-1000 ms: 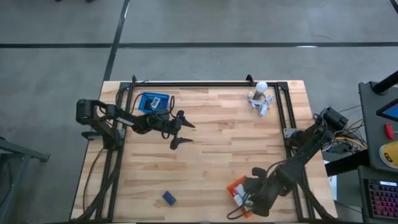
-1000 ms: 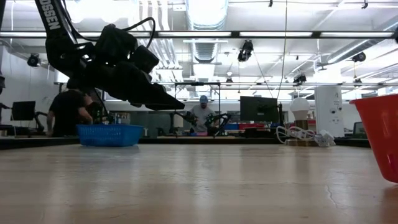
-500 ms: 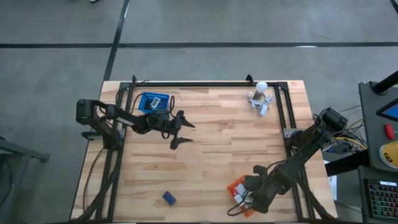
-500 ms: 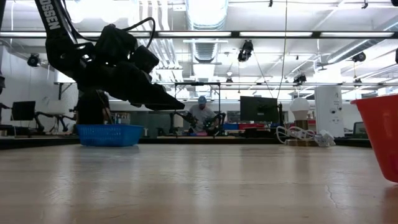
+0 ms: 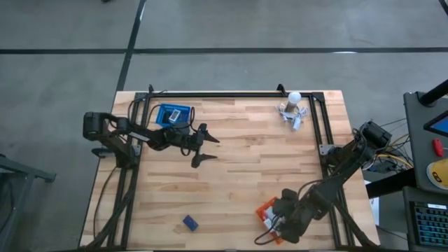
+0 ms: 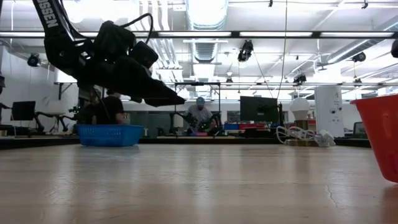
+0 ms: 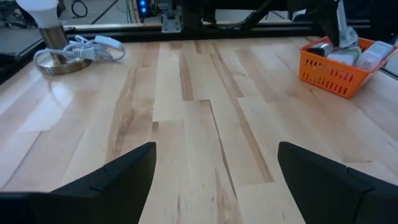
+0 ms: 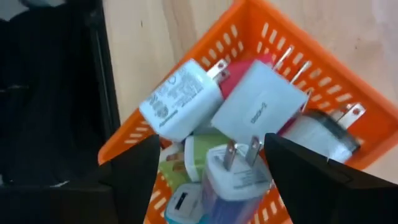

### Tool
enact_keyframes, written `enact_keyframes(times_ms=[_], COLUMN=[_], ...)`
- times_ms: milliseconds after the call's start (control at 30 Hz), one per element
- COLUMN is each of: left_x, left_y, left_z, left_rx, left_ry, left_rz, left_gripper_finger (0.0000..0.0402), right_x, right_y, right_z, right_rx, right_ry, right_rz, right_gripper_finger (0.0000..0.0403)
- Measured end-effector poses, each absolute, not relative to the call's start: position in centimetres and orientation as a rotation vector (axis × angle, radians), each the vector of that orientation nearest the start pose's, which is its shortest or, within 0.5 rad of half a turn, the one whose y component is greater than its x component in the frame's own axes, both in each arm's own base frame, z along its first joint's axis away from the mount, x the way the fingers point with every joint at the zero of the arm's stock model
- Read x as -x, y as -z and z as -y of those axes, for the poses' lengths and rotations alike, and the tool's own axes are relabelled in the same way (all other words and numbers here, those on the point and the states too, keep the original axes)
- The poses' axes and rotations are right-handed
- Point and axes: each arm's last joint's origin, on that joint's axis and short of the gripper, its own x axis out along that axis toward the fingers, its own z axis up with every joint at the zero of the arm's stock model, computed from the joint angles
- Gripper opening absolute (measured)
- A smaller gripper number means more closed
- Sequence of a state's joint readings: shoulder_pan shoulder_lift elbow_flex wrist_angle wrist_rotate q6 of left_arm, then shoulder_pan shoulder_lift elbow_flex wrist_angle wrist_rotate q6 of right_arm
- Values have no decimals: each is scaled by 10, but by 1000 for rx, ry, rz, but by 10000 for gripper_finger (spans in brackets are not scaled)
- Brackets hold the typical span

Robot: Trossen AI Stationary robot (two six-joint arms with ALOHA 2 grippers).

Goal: Pick & Place Office items
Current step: Put the dark blue digital clock into the blue bin

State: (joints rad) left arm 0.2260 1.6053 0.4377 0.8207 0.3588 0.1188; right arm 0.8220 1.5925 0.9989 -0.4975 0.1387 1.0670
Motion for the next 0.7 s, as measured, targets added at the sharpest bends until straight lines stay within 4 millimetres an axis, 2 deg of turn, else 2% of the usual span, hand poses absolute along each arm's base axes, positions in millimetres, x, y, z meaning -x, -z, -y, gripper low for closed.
enact_keyframes(times_ms=[100,233,433,567,700], left_x=[-265,-265,-265,-265,-265], left_y=[-135,-134,-134,-134,-134], left_z=[-50,-50,-50,-50,-50], left_rx=[-22,-25,-32,-32,-28], left_ry=[152,153,153,153,151], left_rz=[-318,-325,-325,-324,-323], left_gripper_finger=[337,337,337,337,337], right_x=[-211,-209,-207,-203,-211], right_y=[-195,-203,-238,-258,-260], right_z=[-224,-228,-233,-227,-207], right_rx=[-396,-261,11,206,272], right_ry=[-16,-13,3,14,-80], right_rz=[-1105,-949,-547,-387,-241], right_gripper_finger=[286,276,256,245,238])
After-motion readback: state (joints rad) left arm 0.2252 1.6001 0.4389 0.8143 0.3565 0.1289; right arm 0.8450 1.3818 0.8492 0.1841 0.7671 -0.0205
